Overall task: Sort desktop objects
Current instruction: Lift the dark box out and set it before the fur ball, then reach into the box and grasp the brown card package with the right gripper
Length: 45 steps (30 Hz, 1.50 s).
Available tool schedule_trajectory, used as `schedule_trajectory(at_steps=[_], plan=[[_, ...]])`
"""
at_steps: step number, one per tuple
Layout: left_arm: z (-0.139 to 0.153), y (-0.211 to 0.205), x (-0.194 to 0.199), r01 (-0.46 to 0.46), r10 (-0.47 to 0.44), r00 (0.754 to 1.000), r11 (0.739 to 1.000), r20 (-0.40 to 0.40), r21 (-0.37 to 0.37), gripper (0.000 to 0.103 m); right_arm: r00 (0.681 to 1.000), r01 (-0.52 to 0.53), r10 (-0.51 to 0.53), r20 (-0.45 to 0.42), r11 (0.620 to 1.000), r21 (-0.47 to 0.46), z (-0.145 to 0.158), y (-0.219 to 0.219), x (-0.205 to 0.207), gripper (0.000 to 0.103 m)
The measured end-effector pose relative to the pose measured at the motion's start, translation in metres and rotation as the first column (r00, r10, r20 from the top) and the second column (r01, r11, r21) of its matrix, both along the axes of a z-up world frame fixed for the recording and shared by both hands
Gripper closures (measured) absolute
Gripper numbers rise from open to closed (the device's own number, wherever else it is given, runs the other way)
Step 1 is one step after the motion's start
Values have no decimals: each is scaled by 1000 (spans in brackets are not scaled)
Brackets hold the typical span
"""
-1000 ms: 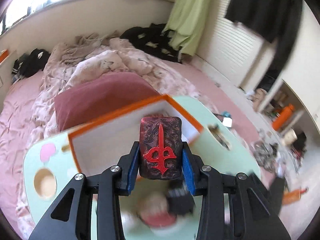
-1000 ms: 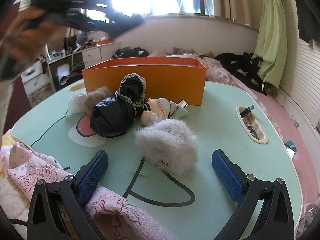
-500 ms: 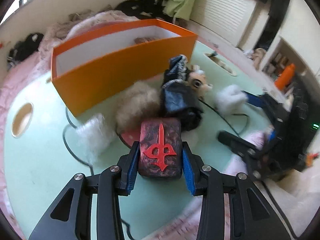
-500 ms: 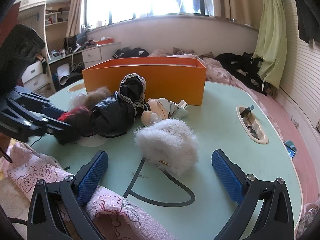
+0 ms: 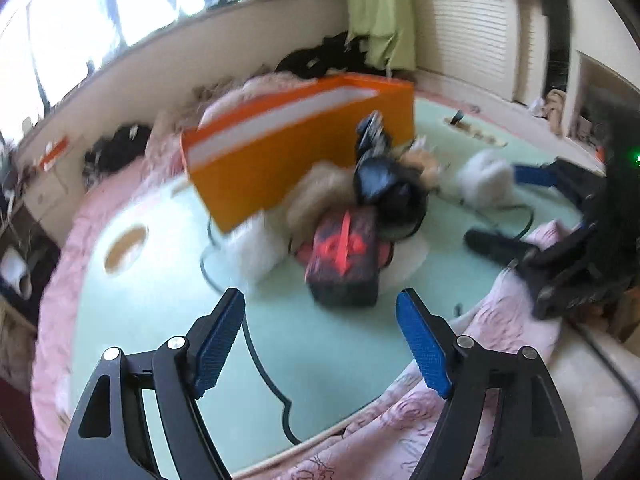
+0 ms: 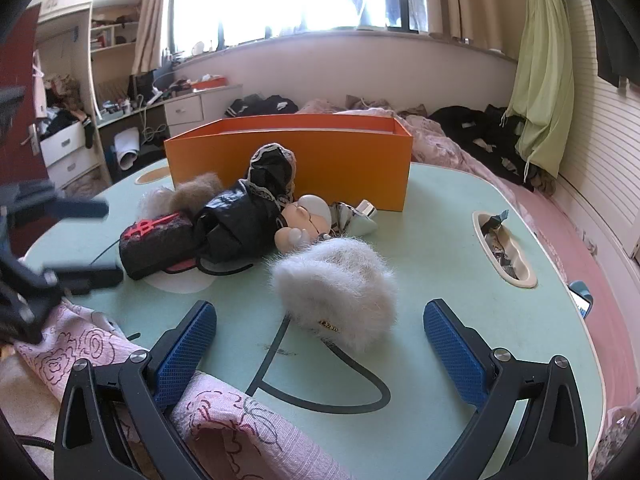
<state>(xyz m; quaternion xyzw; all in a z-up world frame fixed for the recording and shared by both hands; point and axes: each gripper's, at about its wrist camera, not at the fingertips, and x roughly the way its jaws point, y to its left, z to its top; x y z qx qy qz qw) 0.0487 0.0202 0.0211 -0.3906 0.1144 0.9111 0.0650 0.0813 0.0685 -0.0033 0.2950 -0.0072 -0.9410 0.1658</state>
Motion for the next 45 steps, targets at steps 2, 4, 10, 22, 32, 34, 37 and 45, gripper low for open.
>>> schedule_trajectory(at_steps=[2,4,10,22,32,34,37,45], plan=[[-2,-10,-2,-45,46,999,997,-14,56,21,1000,-1,1,0,1000,-1,0,0,0,0],[-3,-19,-6,-68,69,998,991,-6,112,19,1000,0,0,0,1000,0,0,0,1,0],[-9,-24,-11,-28,28,1000,985,5,168,0,1000,0,0,-1,1000,0,1,0,1,0],[-11,-26,-7,-29,28,1000,985,4,167,0,1000,-2,2,-2,1000,1,1,0,2,0],[-11,-25,-7,-30,30,1000,986,4,166,0,1000,-3,3,-4,1000,3,0,1,2,0],[-11,-25,-7,-30,30,1000,986,4,166,0,1000,-3,3,-3,1000,3,0,1,2,0],[-11,-24,-7,-30,30,1000,986,4,166,0,1000,-2,2,-3,1000,5,0,1,3,0],[-10,-24,-7,-32,31,1000,985,5,169,0,994,-21,25,-103,999,42,63,11,13,0]])
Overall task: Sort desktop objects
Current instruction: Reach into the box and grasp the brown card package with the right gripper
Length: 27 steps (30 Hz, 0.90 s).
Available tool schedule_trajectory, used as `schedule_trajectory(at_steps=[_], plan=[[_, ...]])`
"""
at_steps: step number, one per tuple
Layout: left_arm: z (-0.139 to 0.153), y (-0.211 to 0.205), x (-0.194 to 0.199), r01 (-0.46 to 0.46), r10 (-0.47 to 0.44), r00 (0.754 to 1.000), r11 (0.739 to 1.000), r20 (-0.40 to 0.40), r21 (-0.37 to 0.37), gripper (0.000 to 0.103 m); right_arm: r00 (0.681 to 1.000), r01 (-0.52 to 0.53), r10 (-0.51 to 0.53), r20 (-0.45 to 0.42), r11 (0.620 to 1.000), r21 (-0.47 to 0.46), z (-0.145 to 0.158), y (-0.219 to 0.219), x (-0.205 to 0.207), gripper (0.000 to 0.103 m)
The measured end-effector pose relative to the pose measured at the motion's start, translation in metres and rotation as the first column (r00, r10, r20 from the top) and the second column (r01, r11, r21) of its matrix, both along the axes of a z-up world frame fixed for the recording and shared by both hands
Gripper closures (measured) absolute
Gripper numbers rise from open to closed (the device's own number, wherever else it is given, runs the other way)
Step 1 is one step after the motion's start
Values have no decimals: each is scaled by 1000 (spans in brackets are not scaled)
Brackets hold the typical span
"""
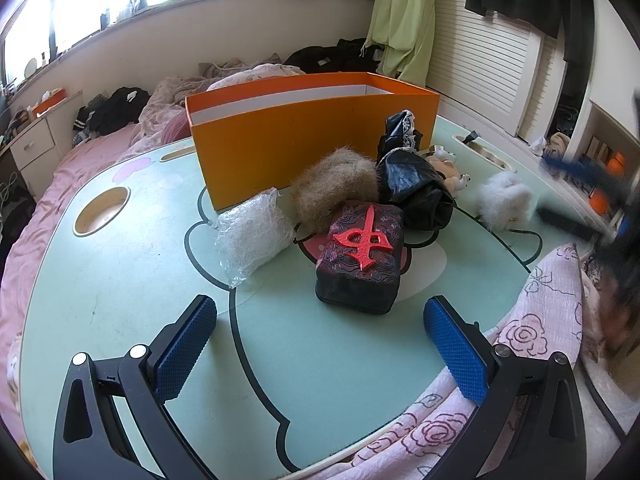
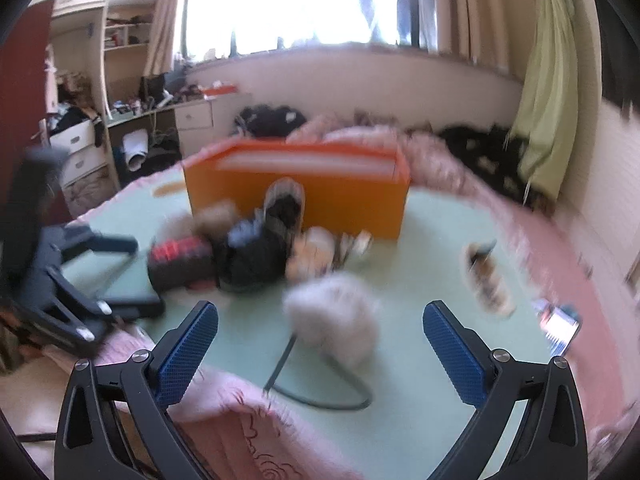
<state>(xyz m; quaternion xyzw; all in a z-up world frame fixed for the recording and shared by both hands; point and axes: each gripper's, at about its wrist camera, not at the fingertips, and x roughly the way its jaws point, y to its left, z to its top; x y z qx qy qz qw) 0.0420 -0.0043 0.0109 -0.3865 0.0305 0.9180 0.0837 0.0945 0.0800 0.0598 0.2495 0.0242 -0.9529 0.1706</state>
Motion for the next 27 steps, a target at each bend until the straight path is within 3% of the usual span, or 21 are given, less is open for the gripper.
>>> schedule_trajectory(at_steps=[2,4,7,10,13,16,21,23,25,27], plan=[[0,-1,0,0,0,1000,1000,-1,-1,0,1000,15,-15,22,1000,-7,28,6,-18,0],[0,-1,1,0,0,1000,1000,-1,-1,0,991,8,-1,133,999,-52,51,10,-61,1],[0,-1,2,1,-1,1000,1000,-1,-1,0,952,-5,27,306,997,-72,62,-1,-133,16],[0,0,2,0,0,1000,1000,-2,-2,0,893,-27,15,450,999,20,51,-33,-200,25],[-1,1,0,1,-1,1000,1000,-2,-3,0,845,19,-104,525,986,163,30,-58,-247,25],[0,5,-4,3,-3,1000,1000,-5,-4,0,784,41,-160,600,977,208,11,-66,-271,25],[0,5,-4,7,-7,1000,1000,-11,-6,0,719,87,-245,650,960,266,-5,-66,-293,25],[-1,4,-4,8,-9,1000,1000,-14,-4,0,680,74,-246,691,960,269,-16,-68,-299,25],[-1,4,-3,12,-12,1000,1000,-19,-5,0,671,57,-258,695,953,299,-24,-74,-303,23],[-1,4,-2,16,-16,1000,1000,-23,-1,0,681,50,-263,683,948,314,-24,-78,-300,22]])
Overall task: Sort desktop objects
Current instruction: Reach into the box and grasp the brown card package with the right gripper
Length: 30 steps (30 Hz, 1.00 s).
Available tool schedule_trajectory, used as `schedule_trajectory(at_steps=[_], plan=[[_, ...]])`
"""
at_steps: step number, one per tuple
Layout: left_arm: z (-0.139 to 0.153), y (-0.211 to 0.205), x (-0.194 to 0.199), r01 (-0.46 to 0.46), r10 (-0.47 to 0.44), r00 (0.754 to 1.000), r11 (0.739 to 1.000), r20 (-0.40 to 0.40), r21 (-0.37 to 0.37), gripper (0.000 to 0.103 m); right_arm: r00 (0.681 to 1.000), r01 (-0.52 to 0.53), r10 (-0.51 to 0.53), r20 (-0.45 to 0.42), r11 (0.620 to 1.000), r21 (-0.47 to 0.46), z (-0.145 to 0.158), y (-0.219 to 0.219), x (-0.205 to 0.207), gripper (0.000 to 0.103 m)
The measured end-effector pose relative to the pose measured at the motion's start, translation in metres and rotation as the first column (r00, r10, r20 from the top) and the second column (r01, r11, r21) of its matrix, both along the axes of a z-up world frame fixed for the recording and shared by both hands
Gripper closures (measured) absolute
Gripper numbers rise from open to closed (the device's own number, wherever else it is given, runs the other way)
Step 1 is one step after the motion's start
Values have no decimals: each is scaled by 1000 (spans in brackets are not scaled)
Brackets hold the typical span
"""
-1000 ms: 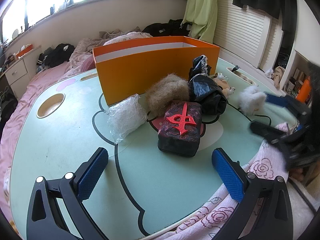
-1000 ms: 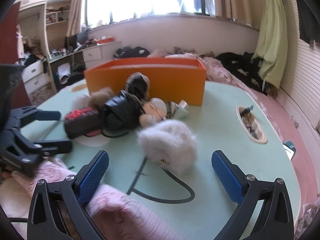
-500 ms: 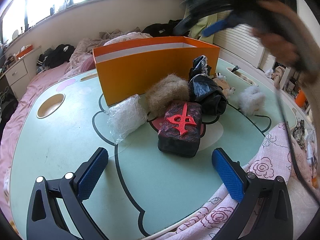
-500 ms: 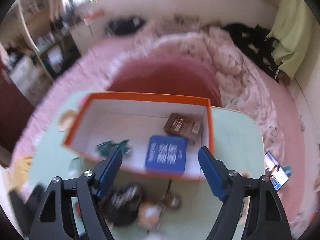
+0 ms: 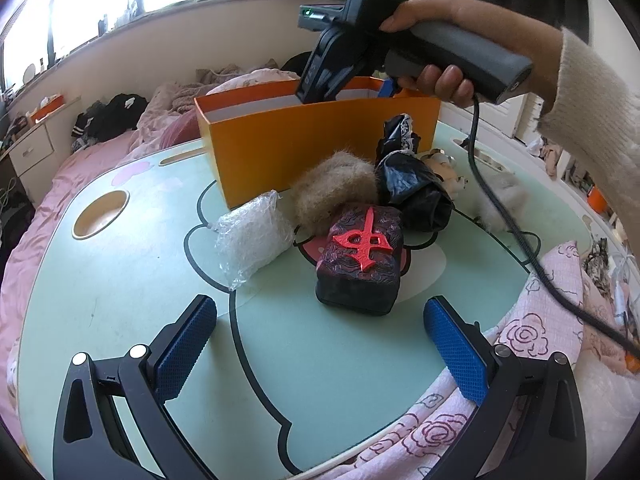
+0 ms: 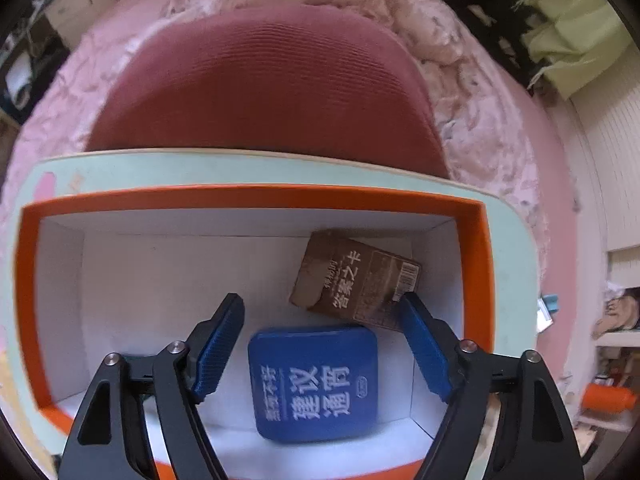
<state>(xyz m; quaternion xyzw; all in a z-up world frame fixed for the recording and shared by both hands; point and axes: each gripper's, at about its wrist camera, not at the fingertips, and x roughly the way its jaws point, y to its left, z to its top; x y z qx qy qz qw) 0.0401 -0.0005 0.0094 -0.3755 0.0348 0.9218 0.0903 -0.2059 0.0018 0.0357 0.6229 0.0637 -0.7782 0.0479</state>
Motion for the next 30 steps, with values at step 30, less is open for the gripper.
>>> schedule_trajectory(at_steps=[30], plan=[[-3,-10,6,27,-26,999,999,-45,27,0,1000,15,-11,20,980,-199,21,-30,10,36]])
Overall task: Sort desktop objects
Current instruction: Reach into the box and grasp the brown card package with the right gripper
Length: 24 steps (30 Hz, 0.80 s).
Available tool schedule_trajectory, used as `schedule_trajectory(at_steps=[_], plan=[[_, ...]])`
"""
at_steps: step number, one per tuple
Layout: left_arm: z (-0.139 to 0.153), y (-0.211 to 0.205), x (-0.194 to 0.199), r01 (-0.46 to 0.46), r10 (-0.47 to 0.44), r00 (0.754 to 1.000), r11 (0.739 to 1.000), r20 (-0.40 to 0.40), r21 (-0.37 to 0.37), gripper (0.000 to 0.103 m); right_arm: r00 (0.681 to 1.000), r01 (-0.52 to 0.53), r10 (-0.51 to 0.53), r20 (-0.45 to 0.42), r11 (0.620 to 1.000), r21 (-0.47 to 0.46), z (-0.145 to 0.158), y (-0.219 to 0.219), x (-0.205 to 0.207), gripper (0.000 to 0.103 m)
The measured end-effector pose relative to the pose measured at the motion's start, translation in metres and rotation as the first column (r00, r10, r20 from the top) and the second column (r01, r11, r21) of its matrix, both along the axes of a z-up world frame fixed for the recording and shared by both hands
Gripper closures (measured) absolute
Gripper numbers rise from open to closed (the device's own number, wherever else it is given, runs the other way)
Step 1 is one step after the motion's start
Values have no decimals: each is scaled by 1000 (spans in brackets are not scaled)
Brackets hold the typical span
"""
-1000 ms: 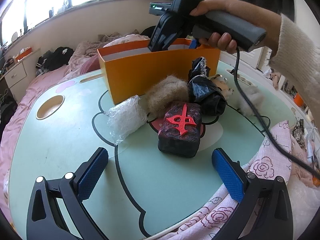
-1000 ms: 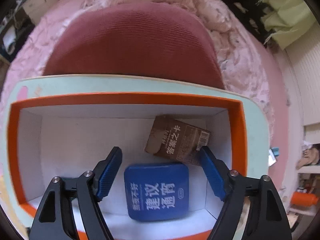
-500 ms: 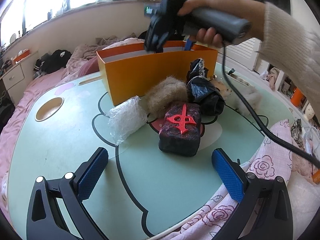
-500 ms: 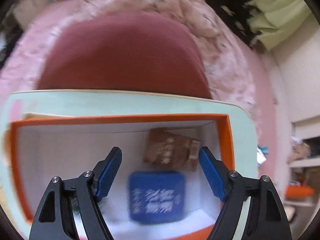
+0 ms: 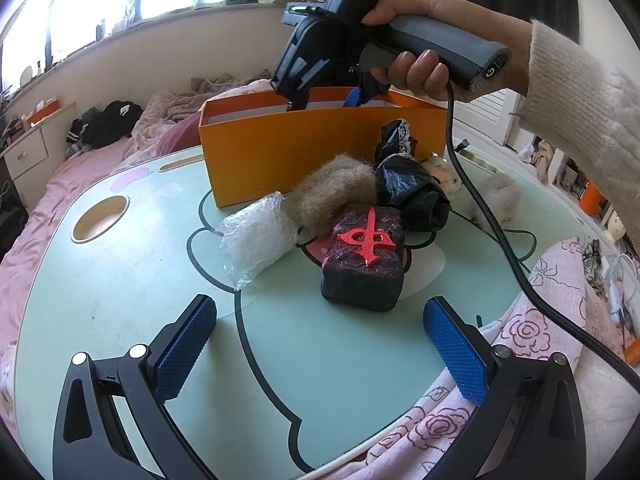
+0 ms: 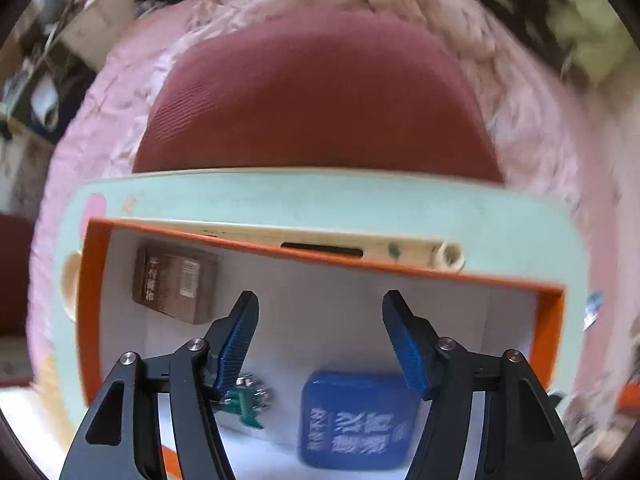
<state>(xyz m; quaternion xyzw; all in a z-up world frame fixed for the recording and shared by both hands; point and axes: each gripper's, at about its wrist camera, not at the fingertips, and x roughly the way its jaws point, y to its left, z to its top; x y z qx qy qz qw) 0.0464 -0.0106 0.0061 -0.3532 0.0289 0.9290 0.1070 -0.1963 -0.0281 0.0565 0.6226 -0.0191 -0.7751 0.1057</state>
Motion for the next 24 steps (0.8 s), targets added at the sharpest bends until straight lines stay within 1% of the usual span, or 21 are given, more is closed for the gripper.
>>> schedule_trajectory(at_steps=[1,3,4,5,7,9,11,13,14,15,17,19,21,22,24], plan=[[0,0,0,0,0,1000,1000,0,0,0,1000,0,-1,-5,1000,-31,3,-3,3,35],[0,0,0,0,0,1000,1000,0,0,0,1000,-7,5,-15,993,-115,12,-9,7,28],[0,0,0,0,0,1000,1000,0,0,0,1000,-18,15,-22,988,-156,16,-12,8,22],[0,0,0,0,0,1000,1000,0,0,0,999,-27,22,-28,984,-176,20,-19,10,20],[0,0,0,0,0,1000,1000,0,0,0,999,-29,24,-30,987,-160,20,-30,6,20],[0,0,0,0,0,1000,1000,0,0,0,1000,-29,28,-12,991,-127,15,-43,5,20],[0,0,0,-1,1,1000,1000,0,0,0,999,-35,37,22,995,-97,5,-59,-2,20],[0,0,0,-1,1,1000,1000,0,1,0,999,-36,38,34,998,-56,-11,-63,-11,20],[0,0,0,-2,2,1000,1000,2,3,0,999,-29,32,41,997,-75,-15,-62,-11,15],[0,-1,-1,-1,1,1000,1000,3,7,0,999,19,-14,52,995,-95,-19,-58,-11,14],[0,-2,-2,-2,2,1000,1000,1,6,0,998,29,-25,61,997,-74,-20,-49,-8,13],[0,-2,-2,-4,4,1000,1000,1,6,0,995,74,-70,78,996,-54,-21,-30,-6,13],[0,-2,-3,-4,4,1000,1000,0,5,0,992,107,-105,69,994,-28,-19,-14,-3,13],[0,-2,-4,-3,3,1000,1000,0,4,0,991,122,-120,66,992,-30,-18,-7,-2,13],[0,-2,-3,-3,3,1000,1000,-1,3,0,992,123,-121,35,990,-65,-13,0,-1,15]])
